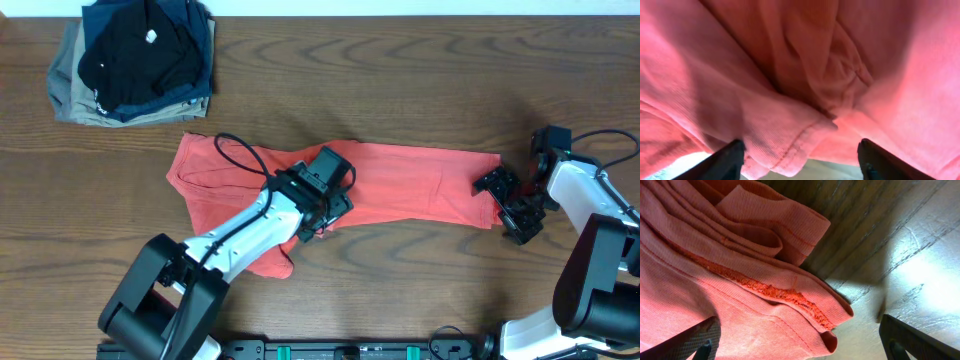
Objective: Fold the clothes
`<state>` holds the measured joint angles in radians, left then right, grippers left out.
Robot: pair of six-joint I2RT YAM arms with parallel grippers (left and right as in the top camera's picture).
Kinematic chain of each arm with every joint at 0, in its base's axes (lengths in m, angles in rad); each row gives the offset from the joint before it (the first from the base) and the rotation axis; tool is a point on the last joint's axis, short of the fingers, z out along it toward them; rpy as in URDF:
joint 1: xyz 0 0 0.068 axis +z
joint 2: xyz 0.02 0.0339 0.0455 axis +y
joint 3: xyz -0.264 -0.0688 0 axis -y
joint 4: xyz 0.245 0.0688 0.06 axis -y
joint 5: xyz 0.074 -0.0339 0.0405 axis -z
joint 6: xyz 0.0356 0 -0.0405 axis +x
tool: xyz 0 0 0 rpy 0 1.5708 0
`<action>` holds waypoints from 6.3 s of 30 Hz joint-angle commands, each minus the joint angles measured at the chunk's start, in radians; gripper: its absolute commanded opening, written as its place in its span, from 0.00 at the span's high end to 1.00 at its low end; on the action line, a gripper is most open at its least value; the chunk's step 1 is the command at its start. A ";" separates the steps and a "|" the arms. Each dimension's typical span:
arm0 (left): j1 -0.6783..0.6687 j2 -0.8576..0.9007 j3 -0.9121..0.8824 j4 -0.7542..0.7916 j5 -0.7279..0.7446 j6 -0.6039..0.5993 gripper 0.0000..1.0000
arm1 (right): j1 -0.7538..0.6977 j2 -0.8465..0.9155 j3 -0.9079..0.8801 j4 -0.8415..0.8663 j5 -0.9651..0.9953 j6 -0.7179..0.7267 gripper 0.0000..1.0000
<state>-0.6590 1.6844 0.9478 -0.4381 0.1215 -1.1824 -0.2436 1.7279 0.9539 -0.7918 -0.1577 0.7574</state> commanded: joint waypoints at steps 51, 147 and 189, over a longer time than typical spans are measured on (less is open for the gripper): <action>-0.030 0.023 0.014 -0.031 -0.022 -0.042 0.72 | 0.006 0.006 -0.002 -0.001 0.003 0.005 0.01; -0.029 -0.878 0.646 -0.923 -0.450 0.181 0.94 | 0.095 -0.099 0.000 0.002 -0.486 -0.391 0.02; -0.030 -0.875 0.647 -1.012 -0.508 0.148 0.94 | -0.043 -0.163 -0.096 0.045 -0.056 -0.168 0.13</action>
<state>-0.6865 0.8062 1.5795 -1.4479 -0.3511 -1.0172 -0.2802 1.5780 0.8852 -0.7864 -0.2337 0.5800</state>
